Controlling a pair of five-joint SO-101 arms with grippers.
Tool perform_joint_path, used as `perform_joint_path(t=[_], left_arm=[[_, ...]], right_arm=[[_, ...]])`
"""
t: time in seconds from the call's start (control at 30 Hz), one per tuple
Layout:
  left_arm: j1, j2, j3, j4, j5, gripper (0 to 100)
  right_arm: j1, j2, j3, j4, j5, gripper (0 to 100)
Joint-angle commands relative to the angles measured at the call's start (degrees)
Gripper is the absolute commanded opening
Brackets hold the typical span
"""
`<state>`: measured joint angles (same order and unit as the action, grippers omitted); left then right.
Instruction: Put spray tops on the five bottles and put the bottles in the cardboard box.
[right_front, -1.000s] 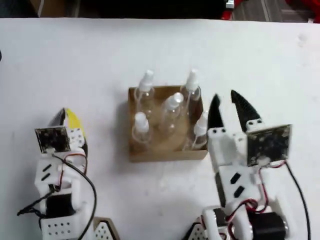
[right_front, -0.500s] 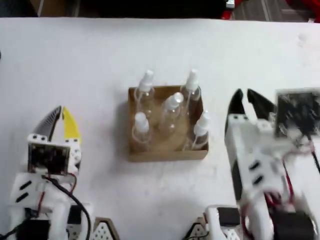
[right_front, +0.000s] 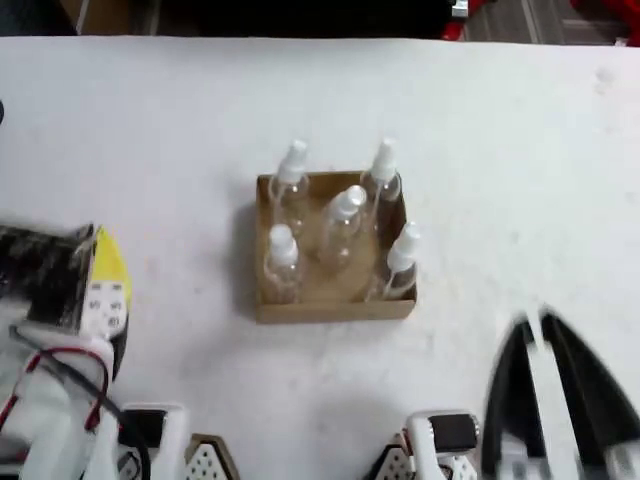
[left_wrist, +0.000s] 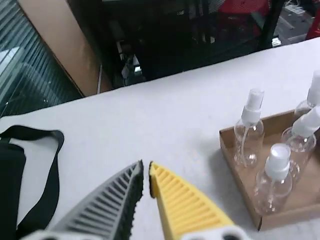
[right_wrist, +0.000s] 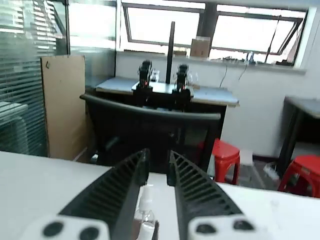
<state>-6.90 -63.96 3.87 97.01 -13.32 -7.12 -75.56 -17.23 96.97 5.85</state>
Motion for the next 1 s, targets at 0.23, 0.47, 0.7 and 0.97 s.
perform_joint_path(t=[0.23,0.47,0.7,0.97], left_arm=[[0.7,-25.1,9.8,-1.8,-0.5,2],[0.5,-42.2,28.8,-10.9,-0.9,2],[0.5,-40.4,51.0,-15.3,-0.7,2],[0.4,-40.4,71.5,-28.5,-0.6,2]], right_arm=[[-0.7,-21.6,2.7,0.7,7.0,4.1],[-1.1,-27.6,5.8,1.5,7.5,4.6],[-0.8,-27.8,22.8,1.5,7.5,4.6],[-0.7,-27.7,36.9,-3.8,7.5,4.3]])
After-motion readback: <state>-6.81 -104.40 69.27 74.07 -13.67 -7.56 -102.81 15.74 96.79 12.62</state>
